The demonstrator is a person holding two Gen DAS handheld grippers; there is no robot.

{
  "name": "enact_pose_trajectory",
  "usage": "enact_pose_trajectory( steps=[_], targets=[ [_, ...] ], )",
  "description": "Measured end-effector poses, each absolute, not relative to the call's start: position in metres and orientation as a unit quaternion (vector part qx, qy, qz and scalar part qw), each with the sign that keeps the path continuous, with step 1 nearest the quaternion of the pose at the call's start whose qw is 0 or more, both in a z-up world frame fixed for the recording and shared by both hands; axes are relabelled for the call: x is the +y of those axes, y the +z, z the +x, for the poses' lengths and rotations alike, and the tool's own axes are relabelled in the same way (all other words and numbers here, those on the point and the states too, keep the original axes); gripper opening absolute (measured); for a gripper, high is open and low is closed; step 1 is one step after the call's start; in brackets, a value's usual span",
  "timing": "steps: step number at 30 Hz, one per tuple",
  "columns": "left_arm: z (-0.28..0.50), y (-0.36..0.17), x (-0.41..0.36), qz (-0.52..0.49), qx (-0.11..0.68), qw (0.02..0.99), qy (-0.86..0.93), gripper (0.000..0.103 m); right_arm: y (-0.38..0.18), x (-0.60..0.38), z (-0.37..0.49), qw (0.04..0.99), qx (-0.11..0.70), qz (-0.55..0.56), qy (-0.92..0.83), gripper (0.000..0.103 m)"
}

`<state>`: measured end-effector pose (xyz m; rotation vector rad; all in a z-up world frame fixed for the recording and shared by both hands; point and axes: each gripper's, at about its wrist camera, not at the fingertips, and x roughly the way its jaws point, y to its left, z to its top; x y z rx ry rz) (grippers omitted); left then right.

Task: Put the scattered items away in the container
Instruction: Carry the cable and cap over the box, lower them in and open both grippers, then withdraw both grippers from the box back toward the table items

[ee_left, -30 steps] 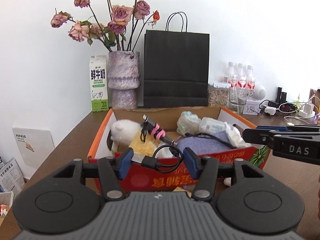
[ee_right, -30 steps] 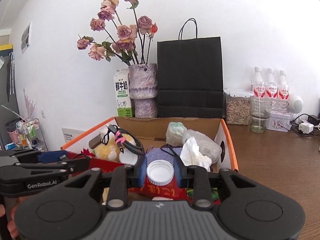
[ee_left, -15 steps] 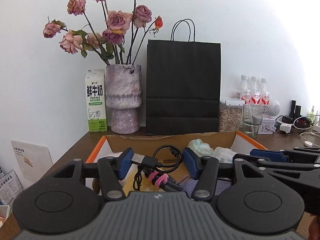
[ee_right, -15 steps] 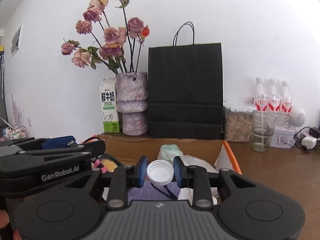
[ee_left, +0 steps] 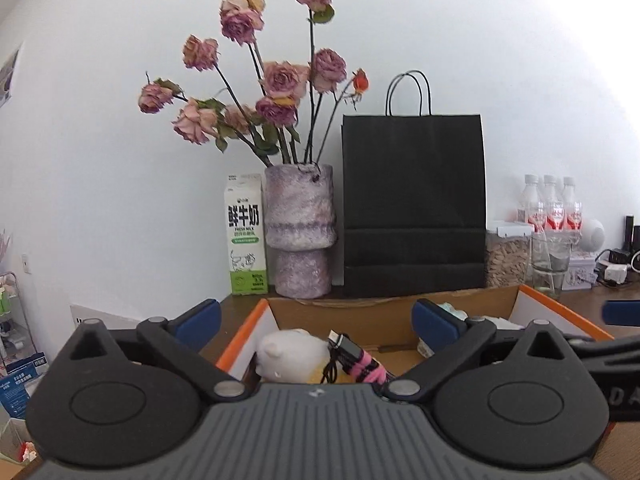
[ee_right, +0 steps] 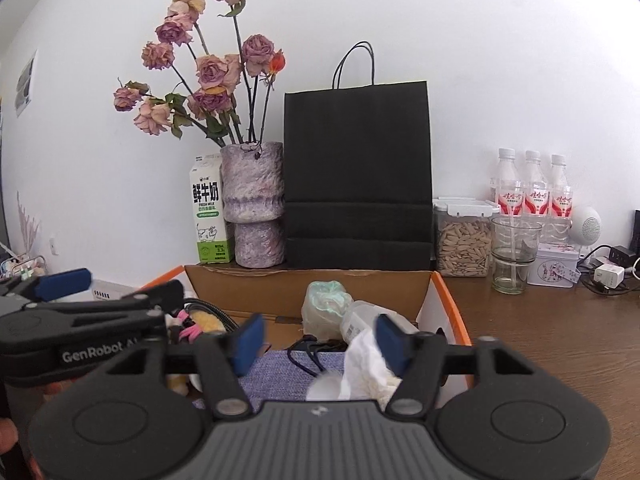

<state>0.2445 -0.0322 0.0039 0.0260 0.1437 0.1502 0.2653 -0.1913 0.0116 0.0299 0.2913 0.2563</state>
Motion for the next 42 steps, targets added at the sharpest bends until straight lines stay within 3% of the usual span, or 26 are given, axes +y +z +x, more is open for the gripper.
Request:
enact_pose_trajectory(
  steps=[42],
  targets=[
    [0.2,-0.015,-0.009,0.017,0.088,0.993,0.073,0.103,0.0,-0.198,0.22,0.981,0.145,-0.002,0.128,0.103]
  ],
)
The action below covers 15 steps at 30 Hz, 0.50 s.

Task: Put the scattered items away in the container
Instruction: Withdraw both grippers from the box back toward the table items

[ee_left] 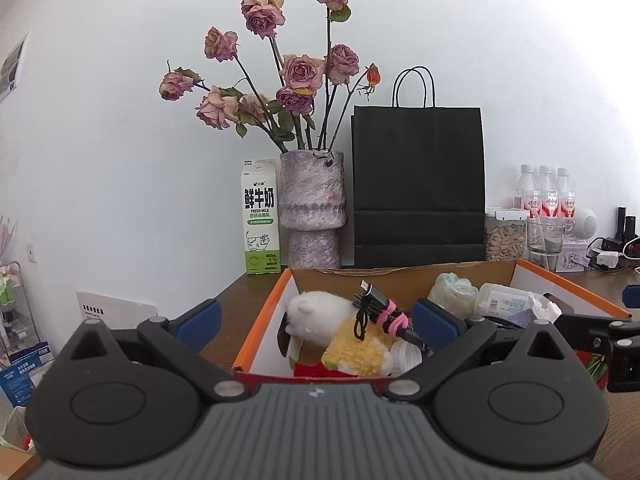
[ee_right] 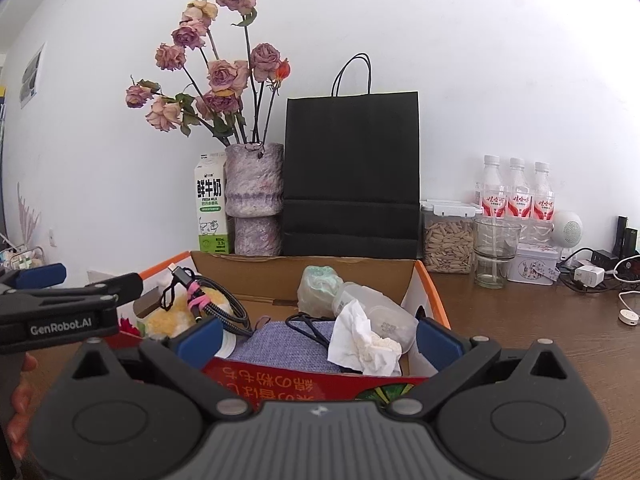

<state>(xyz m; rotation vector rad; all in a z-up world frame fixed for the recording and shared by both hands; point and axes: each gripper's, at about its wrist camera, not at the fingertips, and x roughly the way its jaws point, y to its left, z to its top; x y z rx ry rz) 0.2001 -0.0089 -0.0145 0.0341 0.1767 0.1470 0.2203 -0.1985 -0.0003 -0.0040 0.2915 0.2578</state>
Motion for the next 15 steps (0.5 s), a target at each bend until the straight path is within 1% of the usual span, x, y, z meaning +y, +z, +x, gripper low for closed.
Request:
enact_pose_trajectory(
  steps=[6,15],
  targets=[
    [0.184,-0.02,-0.009,0.031,0.095,0.992,0.073,0.103,-0.008,-0.195,0.206,0.979,0.158,-0.022,0.129,0.103],
    [0.165,-0.026,-0.01,0.039,0.106,0.991,0.067,0.103,-0.017,-0.198,0.188,0.974,0.182,-0.021,0.131,0.103]
  ],
)
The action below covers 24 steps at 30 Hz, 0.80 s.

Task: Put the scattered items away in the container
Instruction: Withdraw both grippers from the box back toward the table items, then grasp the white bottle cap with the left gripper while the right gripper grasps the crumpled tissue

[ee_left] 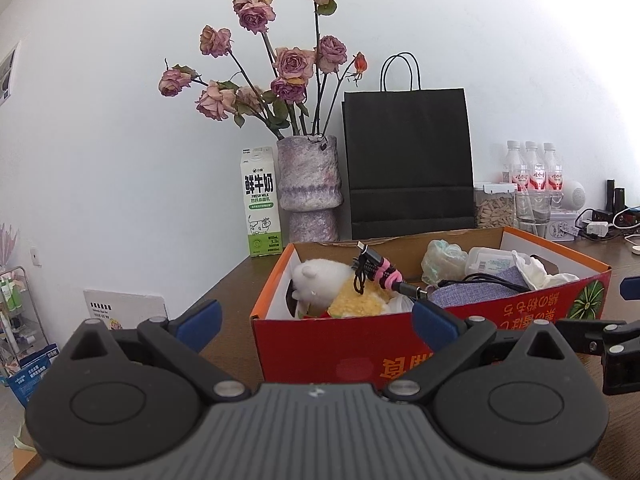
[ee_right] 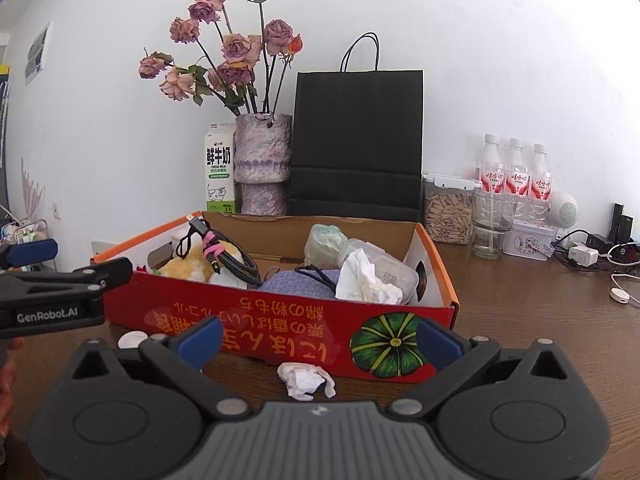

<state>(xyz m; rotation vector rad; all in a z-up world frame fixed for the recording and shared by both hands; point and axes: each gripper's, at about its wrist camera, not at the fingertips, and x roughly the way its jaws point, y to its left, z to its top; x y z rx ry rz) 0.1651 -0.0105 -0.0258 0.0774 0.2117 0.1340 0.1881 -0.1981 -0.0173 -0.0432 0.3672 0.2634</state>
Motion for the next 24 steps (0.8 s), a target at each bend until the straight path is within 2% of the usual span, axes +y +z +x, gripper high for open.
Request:
enact_pose_trajectory(
  steps=[15,18,21,24],
  targets=[
    [0.166,-0.03,-0.006,0.035,0.16,0.985,0.061,0.103,-0.022,-0.193,0.186,0.966,0.215,-0.037,0.135,0.103],
    [0.171,-0.032,-0.005,0.035,0.181,0.981,0.06,0.103,-0.026,-0.194,0.197,0.96,0.248,-0.032,0.127,0.1],
    [0.179,-0.035,-0.004,0.033,0.21,0.975,0.057,0.103,-0.03,-0.196,0.206,0.957,0.264,-0.018,0.118,0.092],
    [0.191,-0.039,-0.004,0.038,0.244,0.968,0.055,0.103,-0.033,-0.193,0.212,0.953,0.277,-0.017,0.12,0.091]
  ],
)
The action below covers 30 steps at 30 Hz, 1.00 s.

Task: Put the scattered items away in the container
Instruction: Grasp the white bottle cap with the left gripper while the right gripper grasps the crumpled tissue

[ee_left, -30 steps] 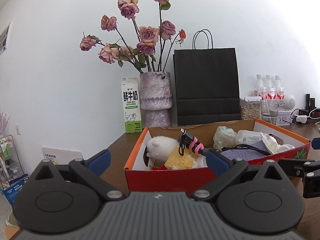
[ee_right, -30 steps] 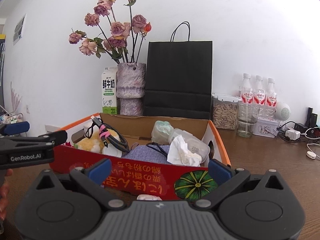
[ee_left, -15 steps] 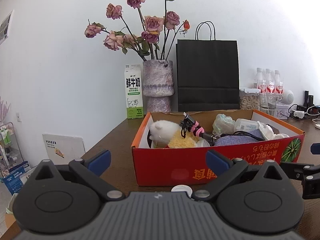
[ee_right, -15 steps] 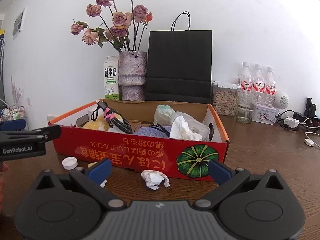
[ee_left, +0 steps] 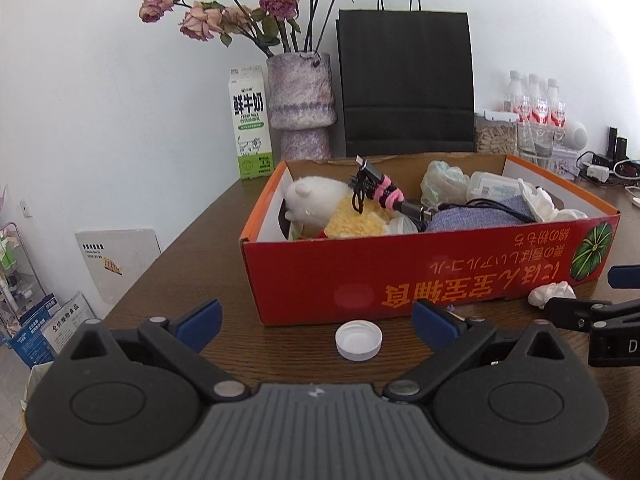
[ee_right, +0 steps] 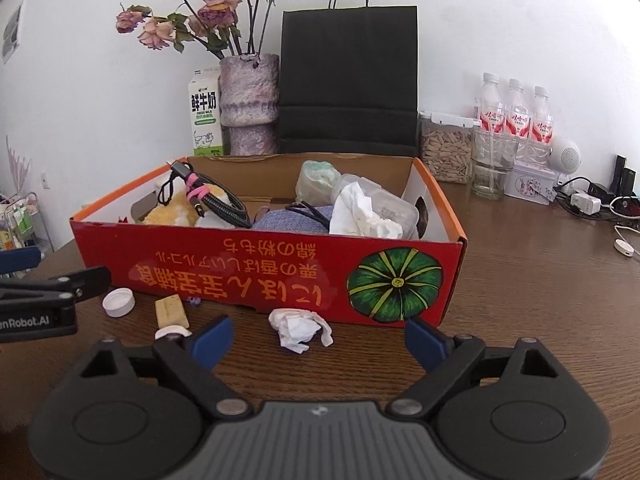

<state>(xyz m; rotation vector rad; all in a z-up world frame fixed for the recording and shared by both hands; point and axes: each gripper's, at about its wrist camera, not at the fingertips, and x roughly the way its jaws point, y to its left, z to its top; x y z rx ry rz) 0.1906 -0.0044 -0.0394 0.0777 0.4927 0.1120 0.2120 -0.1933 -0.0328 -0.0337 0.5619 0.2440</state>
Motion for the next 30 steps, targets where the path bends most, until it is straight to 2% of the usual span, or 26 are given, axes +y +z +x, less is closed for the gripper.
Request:
enact_pose_trajectory(
  steps=[7,9,11,16,17,19,20,21,22,23,30],
  targets=[
    [0.208,-0.049,-0.005,0.043,0.294,0.953,0.059,0.103,-0.038,-0.182,0.229,0.946,0.305,-0.022,0.109,0.088],
    [0.212,-0.051,-0.005,0.041,0.306,0.949,0.059,0.1,-0.04,-0.182,0.232,0.944,0.313,-0.017,0.107,0.087],
    [0.216,-0.053,-0.005,0.043,0.321,0.945,0.055,0.092,-0.041,-0.182,0.235,0.941,0.32,-0.014,0.107,0.083],
    [0.219,-0.054,0.0,0.014,0.327,0.944,0.036,0.088,-0.043,-0.177,0.237,0.939,0.325,-0.025,0.109,0.077],
    [0.218,-0.053,0.0,0.011,0.327,0.944,0.033,0.083,-0.043,-0.175,0.236,0.939,0.324,-0.027,0.113,0.076],
    [0.217,-0.053,0.001,0.005,0.323,0.946,0.025,0.07,-0.041,-0.174,0.235,0.939,0.32,-0.029,0.126,0.064],
    [0.216,-0.052,0.0,0.005,0.321,0.947,0.022,0.06,-0.041,-0.174,0.234,0.939,0.317,-0.03,0.129,0.059],
    [0.216,-0.051,-0.001,0.004,0.318,0.948,0.018,0.04,-0.04,-0.174,0.233,0.94,0.314,-0.029,0.133,0.043],
    [0.214,-0.051,-0.001,0.003,0.315,0.949,0.013,0.03,-0.039,-0.174,0.232,0.94,0.312,-0.028,0.137,0.024],
    [0.213,-0.05,-0.001,0.004,0.313,0.95,0.015,0.029,-0.039,-0.175,0.231,0.94,0.311,-0.025,0.14,0.021],
    [0.212,-0.049,0.004,-0.015,0.311,0.95,0.012,0.029,-0.033,-0.175,0.222,0.949,0.279,-0.029,0.143,0.021]
  ],
)
